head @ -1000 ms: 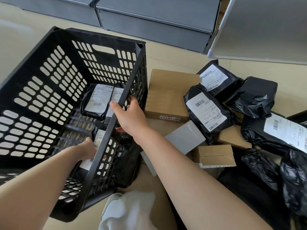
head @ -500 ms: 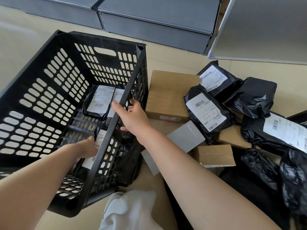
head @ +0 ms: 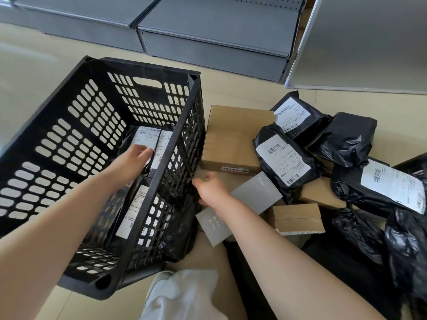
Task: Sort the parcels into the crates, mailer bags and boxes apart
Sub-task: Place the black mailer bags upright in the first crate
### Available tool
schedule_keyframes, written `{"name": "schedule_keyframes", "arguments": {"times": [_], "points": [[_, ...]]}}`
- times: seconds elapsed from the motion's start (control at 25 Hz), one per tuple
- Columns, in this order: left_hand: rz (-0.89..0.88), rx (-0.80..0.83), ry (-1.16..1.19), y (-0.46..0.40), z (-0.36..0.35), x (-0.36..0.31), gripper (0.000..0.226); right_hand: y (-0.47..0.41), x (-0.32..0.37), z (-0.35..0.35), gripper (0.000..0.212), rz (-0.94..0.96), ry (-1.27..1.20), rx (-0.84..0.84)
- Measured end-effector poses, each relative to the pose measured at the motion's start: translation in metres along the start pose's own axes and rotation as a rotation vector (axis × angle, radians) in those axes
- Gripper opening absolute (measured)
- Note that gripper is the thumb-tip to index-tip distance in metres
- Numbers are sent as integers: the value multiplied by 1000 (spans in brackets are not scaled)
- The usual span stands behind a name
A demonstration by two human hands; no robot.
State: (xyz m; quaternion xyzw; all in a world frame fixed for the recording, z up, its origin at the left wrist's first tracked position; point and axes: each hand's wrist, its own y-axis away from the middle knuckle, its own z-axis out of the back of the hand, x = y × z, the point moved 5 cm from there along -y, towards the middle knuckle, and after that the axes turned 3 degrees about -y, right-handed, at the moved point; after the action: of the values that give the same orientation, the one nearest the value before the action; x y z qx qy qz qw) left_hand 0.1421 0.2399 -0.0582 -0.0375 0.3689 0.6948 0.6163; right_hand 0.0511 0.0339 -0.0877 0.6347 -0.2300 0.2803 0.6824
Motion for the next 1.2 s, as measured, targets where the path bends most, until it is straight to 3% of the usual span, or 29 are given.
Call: {"name": "schedule_keyframes", "arguments": {"times": [0.12,0.16,0.24,0.28,0.36,0.48,0.68,0.96,1.2], "points": [[-45,-66,227,12,10,-39,53,-5,-16,-4,63,-38,123,37],[-77,-80,270,14,10,-49,48,-6,-21,-5,59,-52,162,43],[-153,-120,261,25,9,-72,47,-8,-27,-4,26,-52,249,22],[-184,-139,225,30,9,-82,47,-10,-28,-4,22,-32,301,-5],[-267,-177,162,33,8,-92,48,-18,-28,-9,45,-8,417,-16],[-339,-176,111,34,2,-97,49,-25,-28,-20,51,13,479,20],[-435,-252,5,39,-7,-101,49,-32,-47,-33,14,29,528,-7],[-553,-335,-151,45,-12,-107,47,-23,-47,-24,33,48,197,-79],[-584,-340,-214,44,-15,-107,46,-16,-30,6,15,115,-20,-186]]}}
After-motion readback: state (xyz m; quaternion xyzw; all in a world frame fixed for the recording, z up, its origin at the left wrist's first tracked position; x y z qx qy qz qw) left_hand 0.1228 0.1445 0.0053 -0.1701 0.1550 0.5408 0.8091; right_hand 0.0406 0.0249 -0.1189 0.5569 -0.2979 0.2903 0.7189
